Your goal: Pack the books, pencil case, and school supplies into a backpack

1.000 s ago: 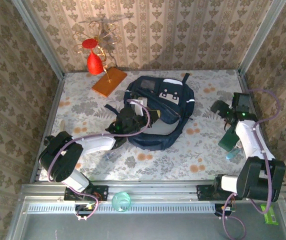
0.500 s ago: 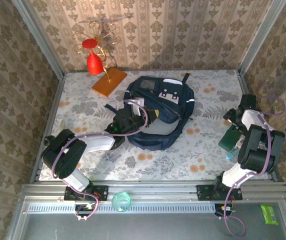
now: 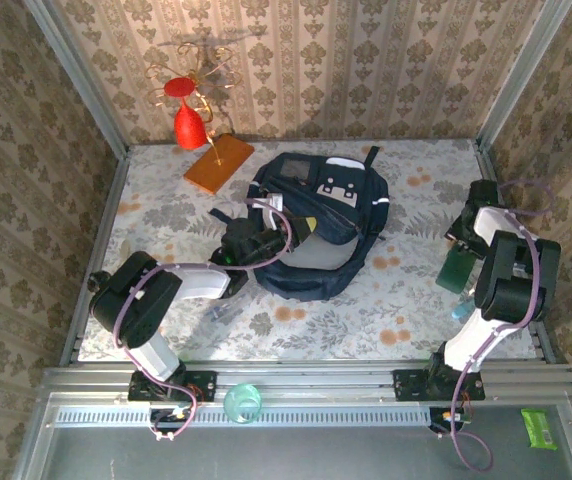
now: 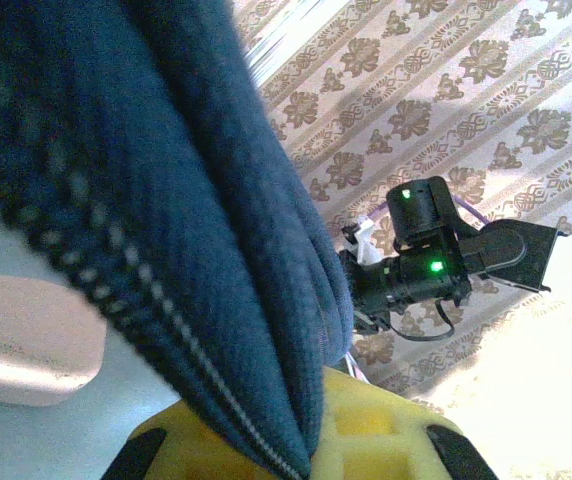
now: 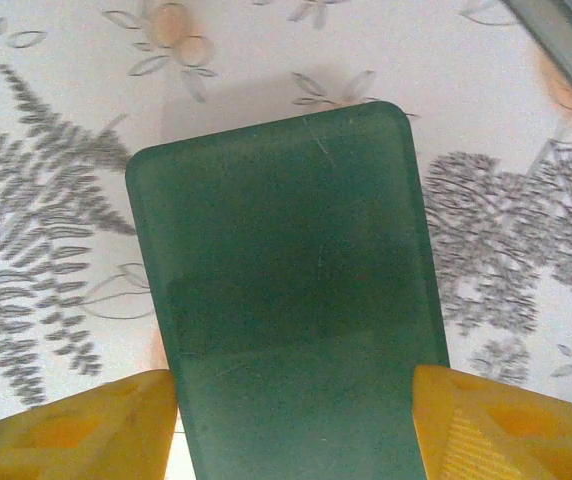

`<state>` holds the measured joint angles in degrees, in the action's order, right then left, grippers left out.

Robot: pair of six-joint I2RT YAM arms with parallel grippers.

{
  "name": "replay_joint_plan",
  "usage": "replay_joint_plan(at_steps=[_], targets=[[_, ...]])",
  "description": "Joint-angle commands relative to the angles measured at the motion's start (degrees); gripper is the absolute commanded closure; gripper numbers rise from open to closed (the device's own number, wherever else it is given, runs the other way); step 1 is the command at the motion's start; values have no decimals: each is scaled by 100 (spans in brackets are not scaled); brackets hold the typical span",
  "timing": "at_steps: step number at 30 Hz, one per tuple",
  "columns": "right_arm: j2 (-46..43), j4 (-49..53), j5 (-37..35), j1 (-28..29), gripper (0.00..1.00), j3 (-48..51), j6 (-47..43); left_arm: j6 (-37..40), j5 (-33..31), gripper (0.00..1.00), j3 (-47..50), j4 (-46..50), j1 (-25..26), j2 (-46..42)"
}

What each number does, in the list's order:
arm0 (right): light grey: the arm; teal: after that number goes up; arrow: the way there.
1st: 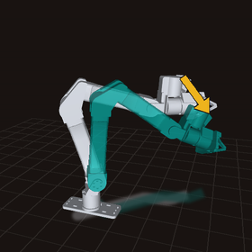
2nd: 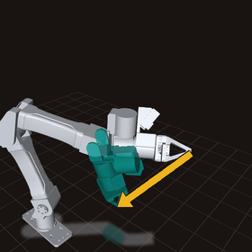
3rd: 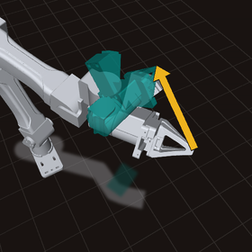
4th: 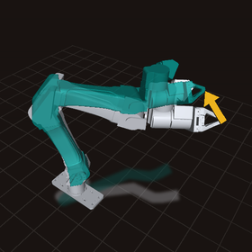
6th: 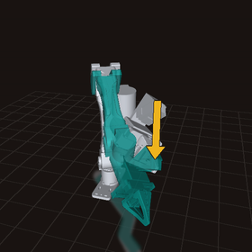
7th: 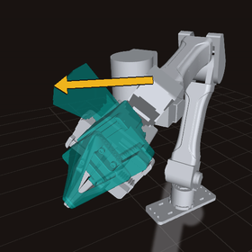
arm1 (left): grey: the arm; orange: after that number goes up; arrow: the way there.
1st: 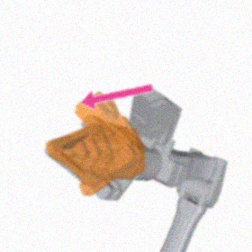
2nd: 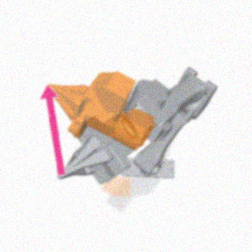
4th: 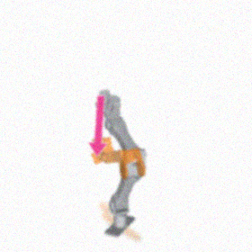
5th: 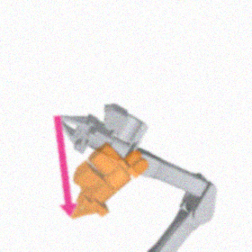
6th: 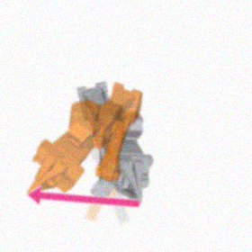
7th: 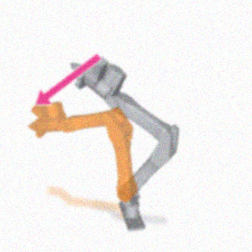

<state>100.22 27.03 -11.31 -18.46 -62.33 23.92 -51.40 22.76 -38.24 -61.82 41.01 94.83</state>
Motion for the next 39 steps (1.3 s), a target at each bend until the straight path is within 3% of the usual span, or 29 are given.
replay_joint_plan(at_steps=[1,7,12,19,26,32,36,39], targets=[[338,240,136,319,37,-82,-76,-90,9,100,-76,-157,-78,59],[78,327,374,987,34,-216,17,82,-43,100,-263,236,18,-32],[37,566,36,1266,13,-282,-219,263,-166,100,-476,648,198,-65],[-167,759,-689,1258,0,-155,-532,574,-437,100,-741,1244,455,-152],[-26,812,-540,1180,0,-225,-566,600,-396,100,-815,1277,511,-90],[413,953,274,917,1,-409,-651,605,-369,100,-726,1152,480,-89],[715,1068,478,865,6,-579,-726,562,-308,100,-672,1026,421,-86],[733,1021,664,862,17,-582,-761,495,-269,100,-608,912,374,-74]])
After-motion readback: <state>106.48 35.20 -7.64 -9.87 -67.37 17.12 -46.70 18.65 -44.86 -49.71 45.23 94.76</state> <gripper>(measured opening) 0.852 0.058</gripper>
